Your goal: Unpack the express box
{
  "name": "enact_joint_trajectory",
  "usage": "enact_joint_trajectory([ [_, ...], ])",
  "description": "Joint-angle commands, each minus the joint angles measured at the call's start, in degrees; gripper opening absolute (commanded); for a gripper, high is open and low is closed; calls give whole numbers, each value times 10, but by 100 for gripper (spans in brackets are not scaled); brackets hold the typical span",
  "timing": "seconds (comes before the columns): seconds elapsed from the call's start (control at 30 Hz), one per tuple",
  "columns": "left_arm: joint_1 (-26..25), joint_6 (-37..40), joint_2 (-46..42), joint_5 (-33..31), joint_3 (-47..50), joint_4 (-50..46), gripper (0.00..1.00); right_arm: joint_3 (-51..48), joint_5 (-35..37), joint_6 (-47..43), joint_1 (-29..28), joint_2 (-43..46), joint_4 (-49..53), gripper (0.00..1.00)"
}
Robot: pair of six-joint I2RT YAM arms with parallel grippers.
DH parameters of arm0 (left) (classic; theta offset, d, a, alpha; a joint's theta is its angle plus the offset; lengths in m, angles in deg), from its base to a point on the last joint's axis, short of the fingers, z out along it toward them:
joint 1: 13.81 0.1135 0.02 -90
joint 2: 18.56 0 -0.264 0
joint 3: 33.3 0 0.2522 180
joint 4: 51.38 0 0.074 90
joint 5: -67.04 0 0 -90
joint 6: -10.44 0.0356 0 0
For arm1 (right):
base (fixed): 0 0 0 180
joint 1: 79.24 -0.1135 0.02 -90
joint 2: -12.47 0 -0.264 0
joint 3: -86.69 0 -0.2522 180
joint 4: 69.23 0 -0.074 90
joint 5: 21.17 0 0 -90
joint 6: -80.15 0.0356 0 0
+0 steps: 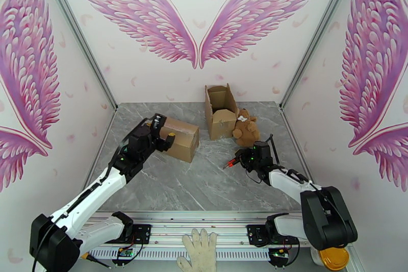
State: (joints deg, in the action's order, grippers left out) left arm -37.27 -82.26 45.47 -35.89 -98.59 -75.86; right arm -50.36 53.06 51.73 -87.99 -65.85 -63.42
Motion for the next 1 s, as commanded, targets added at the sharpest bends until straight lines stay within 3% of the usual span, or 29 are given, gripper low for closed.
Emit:
enact_joint_trajectory([
  [0.0,49,-232,14,-35,-45,-90,86,1,25,-6,3,-38,-68,2],
  [0.13,68,-325,30,3,-35,-93,84,2,33,3,3,-77,-105,9],
  [0.2,71,-354,41,12,-37,-104,84,9,40,1,4,-86,-96,26],
  [0.33,77,-400,63,47,-37,-116,84,24,56,-16,3,-79,-56,46],
  [0.53,80,-413,110,95,-52,-104,84,43,85,-55,3,-24,19,64],
  [0.73,83,-399,161,138,-87,-113,83,97,164,-194,-43,120,130,72],
  [0.83,84,-391,187,155,-104,-114,83,153,133,-288,-76,126,133,72],
  [0.97,85,-364,226,188,-139,-131,82,278,56,-396,-134,55,161,73],
])
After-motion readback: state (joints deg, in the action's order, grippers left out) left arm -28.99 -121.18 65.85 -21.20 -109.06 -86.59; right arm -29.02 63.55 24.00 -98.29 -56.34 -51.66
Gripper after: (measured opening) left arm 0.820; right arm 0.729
